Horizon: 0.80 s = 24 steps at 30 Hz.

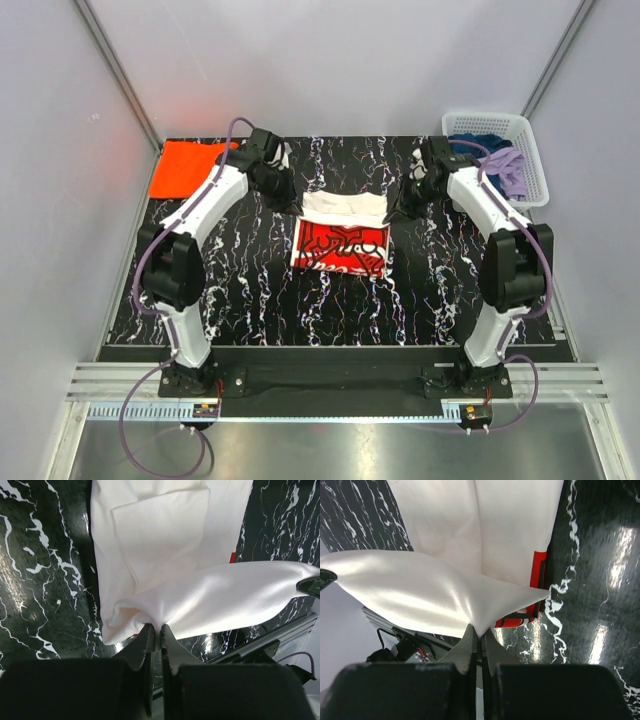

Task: Fold and stack the t-shirts
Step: Fold the tshirt

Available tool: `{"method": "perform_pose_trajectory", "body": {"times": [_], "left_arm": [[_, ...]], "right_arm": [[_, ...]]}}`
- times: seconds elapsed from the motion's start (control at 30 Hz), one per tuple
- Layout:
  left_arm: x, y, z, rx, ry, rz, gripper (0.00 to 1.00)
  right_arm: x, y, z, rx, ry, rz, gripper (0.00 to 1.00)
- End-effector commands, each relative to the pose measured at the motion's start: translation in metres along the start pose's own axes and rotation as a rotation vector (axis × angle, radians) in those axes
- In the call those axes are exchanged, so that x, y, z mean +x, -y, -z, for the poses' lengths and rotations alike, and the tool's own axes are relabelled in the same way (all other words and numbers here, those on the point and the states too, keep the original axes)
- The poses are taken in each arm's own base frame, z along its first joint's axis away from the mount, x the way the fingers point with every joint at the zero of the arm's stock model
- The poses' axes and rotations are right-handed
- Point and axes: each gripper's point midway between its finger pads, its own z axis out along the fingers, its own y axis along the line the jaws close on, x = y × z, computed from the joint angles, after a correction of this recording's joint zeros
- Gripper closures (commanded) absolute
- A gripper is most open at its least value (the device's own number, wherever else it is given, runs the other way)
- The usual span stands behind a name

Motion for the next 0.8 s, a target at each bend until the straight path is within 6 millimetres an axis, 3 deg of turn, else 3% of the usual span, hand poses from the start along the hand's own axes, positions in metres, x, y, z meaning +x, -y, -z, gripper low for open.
{"method": "perform_pose_trajectory", "body": {"times": [0.0, 0.13, 0.17, 0.27, 0.3, 0.43, 0.5, 0.57, 0.6, 0.63, 0.73, 0.77], "left_arm": [[-0.041, 0.018, 0.016, 0.079, 0.094, -0.028, 0.93], [-0.065, 0.021, 0.011, 0.109, 0.123, -0.007, 0.92], [-0.068, 0.017, -0.001, 0.105, 0.106, 0.007, 0.92], [-0.091, 0.026, 0.000, 0.155, 0.131, 0.010, 0.92], [-0.093, 0.025, -0.005, 0.160, 0.120, 0.019, 0.96], [-0.089, 0.030, 0.002, 0.194, 0.130, 0.027, 0.94], [-0.070, 0.018, -0.007, 0.167, 0.080, 0.049, 0.96], [-0.056, 0.017, 0.003, 0.167, 0.081, 0.037, 0.97], [-0.032, 0.003, -0.009, 0.136, 0.023, 0.060, 0.98], [-0.025, 0.007, 0.008, 0.143, 0.048, 0.035, 0.98], [0.027, -0.016, 0.006, 0.088, -0.030, 0.052, 0.99], [0.035, -0.013, 0.021, 0.099, -0.008, 0.039, 0.99]], "right_arm": [[-0.027, -0.011, 0.010, -0.041, 0.030, 0.060, 1.00], [-0.051, -0.006, 0.005, -0.045, 0.039, 0.043, 1.00], [-0.054, -0.006, 0.003, -0.048, 0.033, 0.036, 1.00], [-0.068, -0.007, -0.004, -0.061, 0.031, 0.035, 1.00], [-0.075, -0.009, -0.007, -0.066, 0.034, 0.041, 1.00], [-0.078, -0.015, -0.004, -0.085, 0.026, 0.048, 1.00], [-0.069, -0.014, -0.002, -0.084, 0.003, 0.041, 1.00], [-0.060, -0.017, -0.001, -0.105, -0.008, 0.032, 1.00], [-0.045, -0.016, 0.001, -0.110, -0.030, 0.018, 1.00], [-0.034, -0.017, 0.001, -0.107, -0.044, 0.021, 1.00], [0.008, -0.013, 0.004, -0.085, -0.090, 0.039, 1.00], [0.027, -0.003, -0.001, -0.068, -0.127, 0.017, 1.00]]}}
